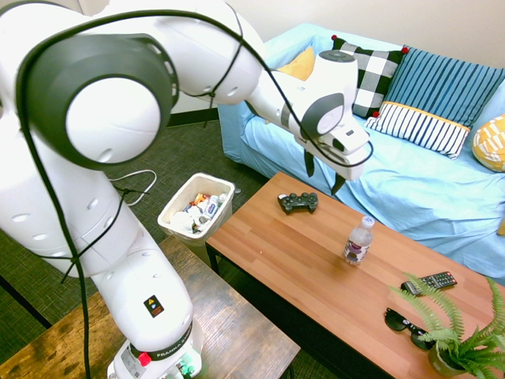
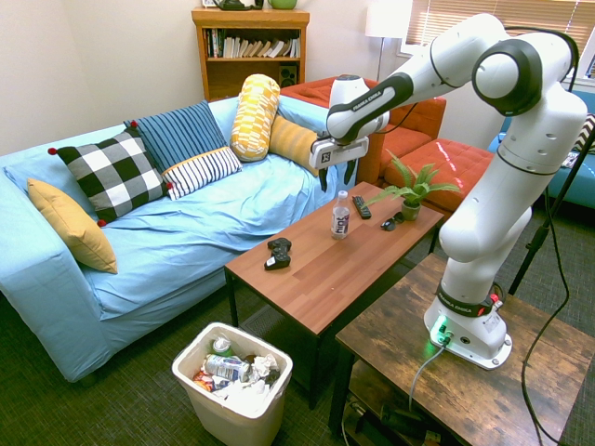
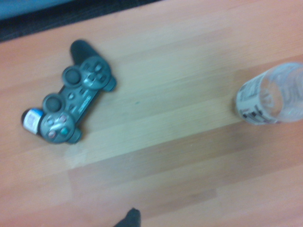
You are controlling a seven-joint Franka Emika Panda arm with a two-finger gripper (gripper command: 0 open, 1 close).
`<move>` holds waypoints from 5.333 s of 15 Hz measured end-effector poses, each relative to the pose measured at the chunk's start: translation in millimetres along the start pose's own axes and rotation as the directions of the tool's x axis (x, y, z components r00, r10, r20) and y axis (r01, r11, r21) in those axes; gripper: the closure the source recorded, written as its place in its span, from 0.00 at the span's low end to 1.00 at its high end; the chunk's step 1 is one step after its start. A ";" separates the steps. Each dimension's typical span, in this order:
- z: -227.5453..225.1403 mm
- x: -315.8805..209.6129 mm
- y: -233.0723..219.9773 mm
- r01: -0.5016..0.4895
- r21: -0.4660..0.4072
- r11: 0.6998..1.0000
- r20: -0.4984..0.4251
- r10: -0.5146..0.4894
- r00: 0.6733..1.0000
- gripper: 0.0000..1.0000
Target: Throw the bottle in the trash bin
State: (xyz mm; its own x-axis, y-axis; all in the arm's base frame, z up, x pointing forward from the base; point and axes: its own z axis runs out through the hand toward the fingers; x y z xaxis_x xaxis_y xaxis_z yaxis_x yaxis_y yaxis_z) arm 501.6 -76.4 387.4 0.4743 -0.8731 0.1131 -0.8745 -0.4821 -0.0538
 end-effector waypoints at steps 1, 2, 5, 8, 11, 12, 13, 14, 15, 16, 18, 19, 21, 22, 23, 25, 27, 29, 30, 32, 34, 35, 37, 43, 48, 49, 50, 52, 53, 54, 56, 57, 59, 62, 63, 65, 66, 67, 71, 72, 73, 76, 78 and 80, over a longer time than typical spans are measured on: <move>6.5 16.7 -4.6 -0.028 -0.007 1.000 -0.002 0.028 1.000 0.00; 14.0 32.4 -9.8 -0.054 -0.012 0.998 -0.003 0.054 0.999 0.00; 41.7 70.5 -23.9 -0.136 -0.039 0.990 -0.010 0.135 0.991 0.00; 74.1 94.9 -27.6 -0.200 -0.083 0.976 -0.014 0.200 0.980 0.00; 103.3 108.0 -20.4 -0.234 -0.131 0.964 -0.017 0.233 0.972 0.00; 110.7 110.7 -16.3 -0.240 -0.144 0.960 -0.015 0.240 0.971 0.00; 118.0 112.1 -12.7 -0.244 -0.157 0.957 -0.013 0.245 0.970 0.00; 124.4 112.7 -10.3 -0.246 -0.167 0.955 -0.010 0.248 0.969 0.00; 130.6 112.1 -8.9 -0.246 -0.176 0.953 -0.004 0.249 0.968 0.00; 136.0 111.1 -8.4 -0.247 -0.181 0.952 0.001 0.252 0.968 0.00; 143.7 109.5 -8.8 -0.248 -0.186 0.951 0.006 0.253 0.967 1.00; 145.7 109.3 -9.6 -0.251 -0.185 0.950 0.010 0.257 0.966 1.00; 147.1 110.8 -11.0 -0.255 -0.181 0.950 0.015 0.262 0.965 1.00; 147.0 111.7 -11.0 -0.258 -0.180 0.949 0.016 0.265 0.964 1.00; 146.4 112.6 -11.0 -0.261 -0.177 0.949 0.017 0.268 0.963 1.00; 145.5 113.5 -11.4 -0.265 -0.173 0.948 0.018 0.273 0.962 1.00; 144.4 114.5 -12.0 -0.268 -0.170 0.948 0.018 0.275 0.961 1.00; 144.3 114.1 -12.6 -0.267 -0.169 0.949 0.018 0.274 0.961 1.00; 144.2 113.9 -12.9 -0.267 -0.169 0.949 0.018 0.274 0.962 1.00; 144.1 113.8 -13.1 -0.267 -0.169 0.949 0.019 0.274 0.962 1.00; 144.2 114.0 -12.9 -0.267 -0.167 0.949 0.022 0.274 0.961 1.00; 144.4 114.4 -12.5 -0.268 -0.166 0.949 0.026 0.276 0.961 1.00; 144.8 115.2 -11.5 -0.270 -0.160 0.950 0.037 0.279 0.960 1.00; 58.2 101.2 -41.0 -0.193 -0.028 0.981 0.033 0.194 0.980 1.00; -60.5 -33.6 -123.7 -0.031 0.078 0.997 -0.076 0.036 0.996 1.00; -65.5 -66.7 -138.9 0.002 0.082 0.997 -0.088 0.005 0.996 1.00; -67.7 -100.0 -152.3 0.034 0.085 0.996 -0.095 -0.026 0.995 1.00; -69.6 -166.2 -172.3 0.100 0.086 0.991 -0.110 -0.090 0.990 1.00; -70.1 -198.8 -179.1 0.128 0.085 0.988 -0.117 -0.118 0.986 1.00; -68.4 -233.0 -184.1 0.160 0.077 0.984 -0.125 -0.150 0.981 1.00; -57.0 -295.7 -189.8 0.228 0.054 0.972 -0.146 -0.218 0.965 1.00; -48.9 -325.0 -192.3 0.256 0.045 0.966 -0.153 -0.247 0.957 1.00; -31.0 -379.8 -197.7 0.309 0.022 0.951 -0.160 -0.302 0.940 1.00; -3.5 -457.6 -200.9 0.371 -0.015 0.928 -0.174 -0.368 0.913 1.00; 7.0 -480.8 -201.3 0.388 -0.030 0.921 -0.179 -0.386 0.905 1.00; 33.8 -524.7 -200.5 0.416 -0.062 0.907 -0.187 -0.419 0.888 1.00; 50.5 -543.5 -198.7 0.427 -0.077 0.901 -0.186 -0.434 0.881 1.00; 67.2 -557.2 -196.7 0.437 -0.095 0.894 -0.184 -0.447 0.875 0.00; 104.2 -562.9 -199.1 0.434 -0.143 0.890 -0.176 -0.454 0.873 0.00; 103.9 -559.9 -201.1 0.431 -0.144 0.891 -0.172 -0.452 0.876 0.00; 103.1 -558.1 -202.6 0.429 -0.144 0.892 -0.165 -0.449 0.878 0.00; 99.8 -551.2 -206.7 0.421 -0.143 0.896 -0.153 -0.440 0.885 0.00; 96.5 -542.8 -210.4 0.414 -0.142 0.899 -0.148 -0.433 0.889 0.00; 89.8 -533.4 -214.5 0.410 -0.136 0.902 -0.146 -0.428 0.892 0.00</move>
State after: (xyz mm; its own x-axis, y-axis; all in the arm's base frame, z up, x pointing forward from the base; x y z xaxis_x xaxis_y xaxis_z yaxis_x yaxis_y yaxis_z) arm 445.3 486.1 249.6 0.7824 -0.5620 0.2683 -0.6078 -0.7829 0.1326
